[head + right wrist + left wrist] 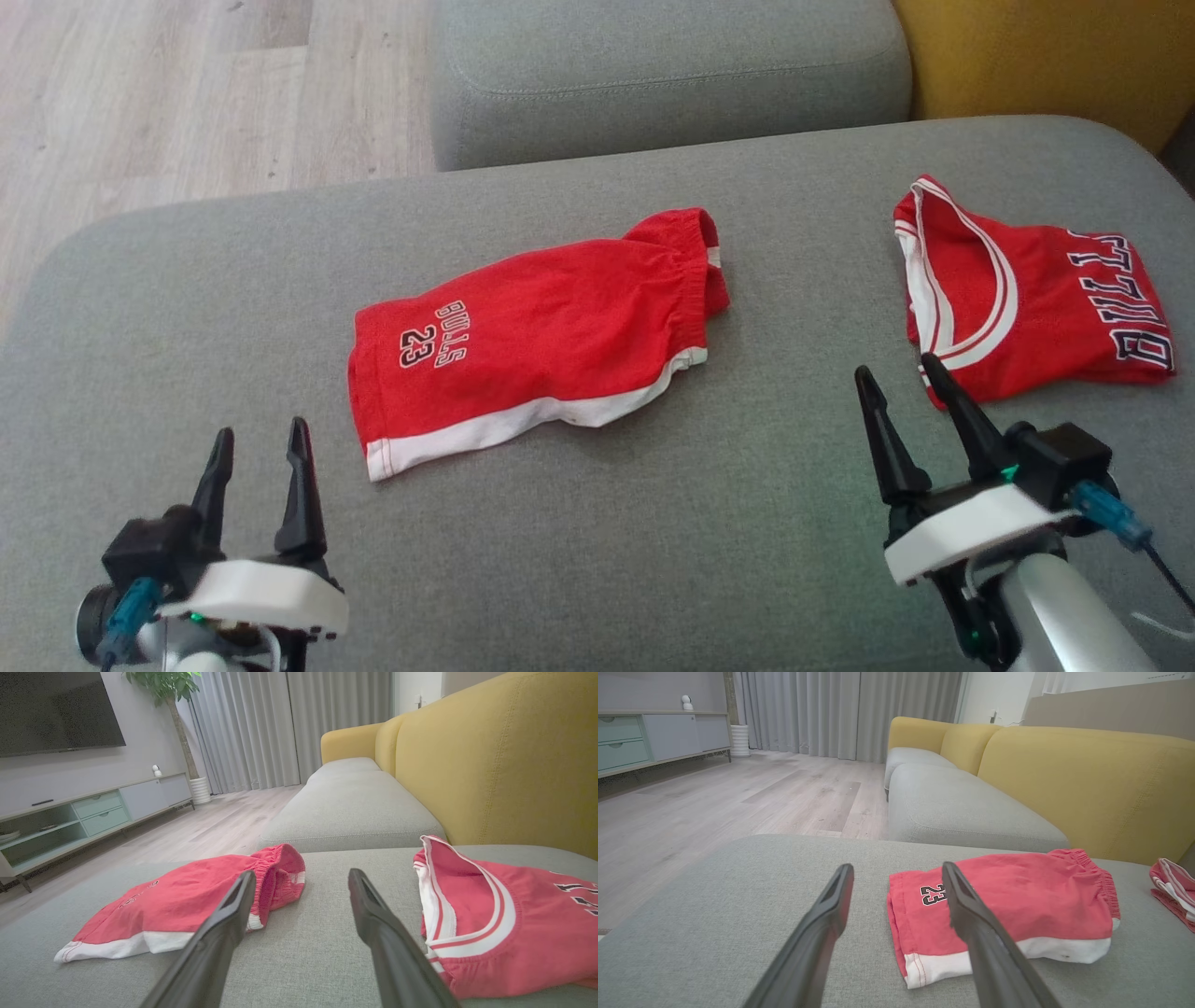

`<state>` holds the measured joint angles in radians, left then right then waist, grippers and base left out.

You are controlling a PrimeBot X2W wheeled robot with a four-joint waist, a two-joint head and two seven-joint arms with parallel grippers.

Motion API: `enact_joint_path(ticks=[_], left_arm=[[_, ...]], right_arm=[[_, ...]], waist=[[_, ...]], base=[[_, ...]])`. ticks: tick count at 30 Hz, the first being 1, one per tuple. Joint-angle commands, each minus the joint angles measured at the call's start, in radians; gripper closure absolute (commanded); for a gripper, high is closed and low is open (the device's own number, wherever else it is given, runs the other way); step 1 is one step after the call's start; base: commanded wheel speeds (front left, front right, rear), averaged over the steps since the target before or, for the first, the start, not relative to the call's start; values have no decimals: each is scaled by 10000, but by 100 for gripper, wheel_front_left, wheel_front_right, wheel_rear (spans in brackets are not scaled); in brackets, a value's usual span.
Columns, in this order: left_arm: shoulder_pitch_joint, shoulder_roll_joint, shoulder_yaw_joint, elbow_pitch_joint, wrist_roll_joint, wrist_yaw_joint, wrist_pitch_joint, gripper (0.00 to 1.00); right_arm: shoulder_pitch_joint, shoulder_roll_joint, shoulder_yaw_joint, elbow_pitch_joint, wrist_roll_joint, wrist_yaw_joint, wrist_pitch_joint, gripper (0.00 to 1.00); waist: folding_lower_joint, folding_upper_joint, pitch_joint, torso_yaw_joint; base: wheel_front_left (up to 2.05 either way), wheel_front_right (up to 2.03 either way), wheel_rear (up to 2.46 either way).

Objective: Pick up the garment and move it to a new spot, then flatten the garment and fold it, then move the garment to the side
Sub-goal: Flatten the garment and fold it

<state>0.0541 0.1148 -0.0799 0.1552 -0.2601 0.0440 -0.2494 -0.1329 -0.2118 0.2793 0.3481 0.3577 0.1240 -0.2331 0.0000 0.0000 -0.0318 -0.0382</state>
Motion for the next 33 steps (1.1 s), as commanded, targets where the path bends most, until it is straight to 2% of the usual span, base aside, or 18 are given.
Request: enact_joint_path(ticks=[1,14,17,20,23,27,33], left_arm=[[-464,54,431,-304,91,-13,-121,0],[-453,-112,661,-104,509,-61,-123,0],[-478,-132,524,276,333,-255,128,0],[-741,-62,256,734,192,-581,859,0],[-1083,-36,38,1062,-26,-856,1775,0],[-1558,-66,-106,1088,-296,-1000,2583,0],[-2233,-84,-539,1299,-457,-1217,3578,0]], right_arm=[[-245,14,54,-397,-119,67,51,0],[109,378,-377,-1058,-706,67,721,0],[37,339,-207,-1165,-591,67,905,0],[-324,133,190,-1162,-299,67,1304,0],[-881,-180,783,-901,125,67,2304,0],[-1933,-608,1819,-401,841,67,3975,0],[-3566,-981,2956,717,1812,67,4879,0]], waist=[[0,0,-3,5],[0,0,30,47],[0,0,124,76],[0,0,295,137],[0,0,563,200],[0,0,947,335],[0,0,1505,753]], base=[[0,0,0],[0,0,0],[0,0,0],[0,0,0],[0,0,0],[0,0,0],[0,0,0]])
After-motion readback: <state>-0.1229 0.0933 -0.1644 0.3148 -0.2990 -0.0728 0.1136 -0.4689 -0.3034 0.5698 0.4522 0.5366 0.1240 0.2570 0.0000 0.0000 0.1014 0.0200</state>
